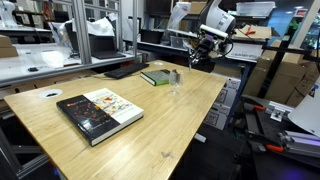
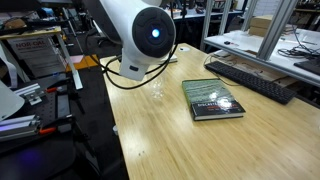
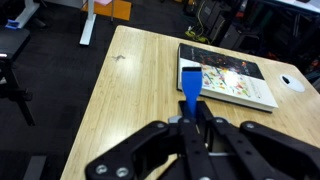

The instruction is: Put the pen on the book in the glass

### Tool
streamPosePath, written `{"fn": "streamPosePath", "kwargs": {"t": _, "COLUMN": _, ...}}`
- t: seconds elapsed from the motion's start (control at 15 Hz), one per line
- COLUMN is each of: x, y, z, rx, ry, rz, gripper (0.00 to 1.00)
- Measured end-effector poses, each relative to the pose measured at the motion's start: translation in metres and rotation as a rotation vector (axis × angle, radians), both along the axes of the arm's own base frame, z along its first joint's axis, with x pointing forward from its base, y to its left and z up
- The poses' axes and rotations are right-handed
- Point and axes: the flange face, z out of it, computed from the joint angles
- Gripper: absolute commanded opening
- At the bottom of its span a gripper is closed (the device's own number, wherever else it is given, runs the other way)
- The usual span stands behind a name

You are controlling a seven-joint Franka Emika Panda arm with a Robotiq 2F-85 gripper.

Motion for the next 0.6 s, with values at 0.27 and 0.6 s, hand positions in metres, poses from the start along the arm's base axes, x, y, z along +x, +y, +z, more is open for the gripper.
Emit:
{"fn": "streamPosePath", "kwargs": {"t": 0.27, "x": -0.003, "y": 0.003, "z": 0.001, "rx": 0.022, "ry": -0.071, "rz": 0.02, "gripper": 0.03}}
{"fn": "streamPosePath", "kwargs": {"t": 0.6, "x": 0.012, "y": 0.005, "z": 0.024, "rx": 0.025, "ry": -0.136, "rz": 0.02, "gripper": 0.03}}
